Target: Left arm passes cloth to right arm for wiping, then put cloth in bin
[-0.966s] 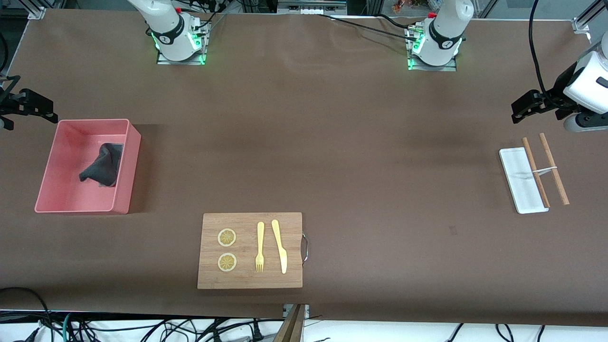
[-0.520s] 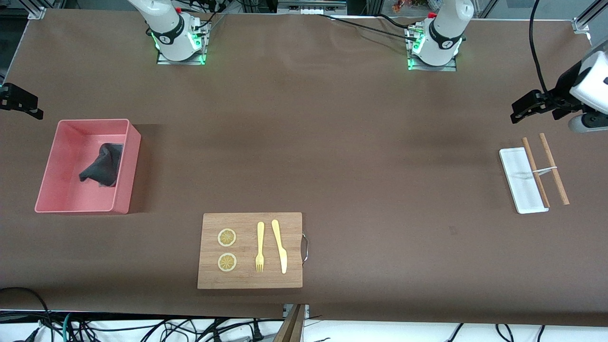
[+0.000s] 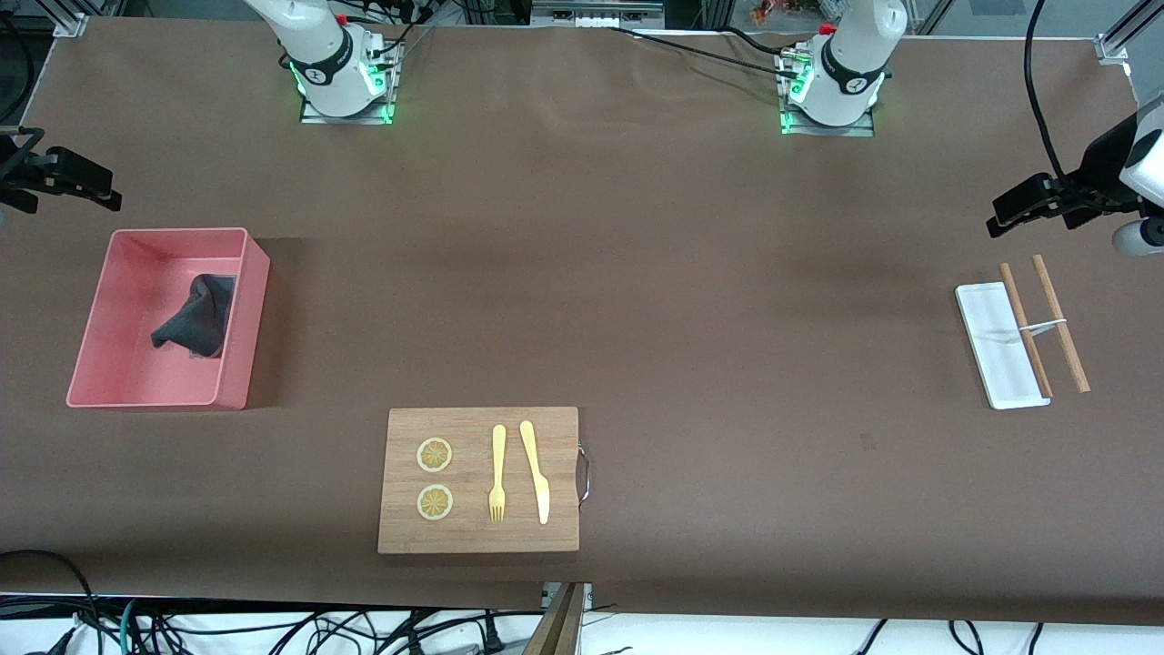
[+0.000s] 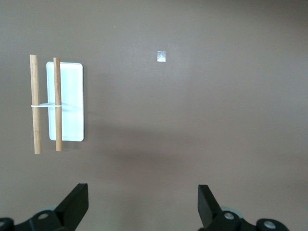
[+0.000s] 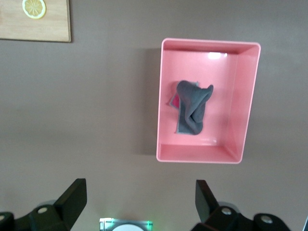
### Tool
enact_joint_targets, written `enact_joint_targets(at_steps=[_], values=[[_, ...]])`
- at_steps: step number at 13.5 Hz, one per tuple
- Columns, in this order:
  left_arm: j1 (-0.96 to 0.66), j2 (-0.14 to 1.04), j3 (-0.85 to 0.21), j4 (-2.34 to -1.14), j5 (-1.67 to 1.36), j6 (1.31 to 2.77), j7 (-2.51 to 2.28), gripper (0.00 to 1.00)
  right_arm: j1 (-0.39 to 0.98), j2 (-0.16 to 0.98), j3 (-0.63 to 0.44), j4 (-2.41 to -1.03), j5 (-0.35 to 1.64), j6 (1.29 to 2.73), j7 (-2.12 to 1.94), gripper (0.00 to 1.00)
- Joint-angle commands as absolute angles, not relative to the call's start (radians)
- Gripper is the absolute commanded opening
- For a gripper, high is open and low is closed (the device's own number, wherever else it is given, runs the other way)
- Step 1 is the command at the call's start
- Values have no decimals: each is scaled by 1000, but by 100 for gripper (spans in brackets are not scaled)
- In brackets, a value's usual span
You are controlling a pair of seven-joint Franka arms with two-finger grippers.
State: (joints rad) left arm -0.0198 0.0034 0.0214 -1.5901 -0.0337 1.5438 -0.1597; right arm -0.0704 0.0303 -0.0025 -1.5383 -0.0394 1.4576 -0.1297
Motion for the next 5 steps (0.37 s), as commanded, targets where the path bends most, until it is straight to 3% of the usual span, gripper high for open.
enact_joint_targets(at_steps=[1, 5], values=[[-26, 2, 2, -1575, -3, 1525, -161, 100, -74, 35, 0, -1505, -38, 1420, -114, 100], [-26, 2, 2, -1575, 3, 1525, -163, 100, -72, 57, 0, -1489, -38, 1420, -124, 100]])
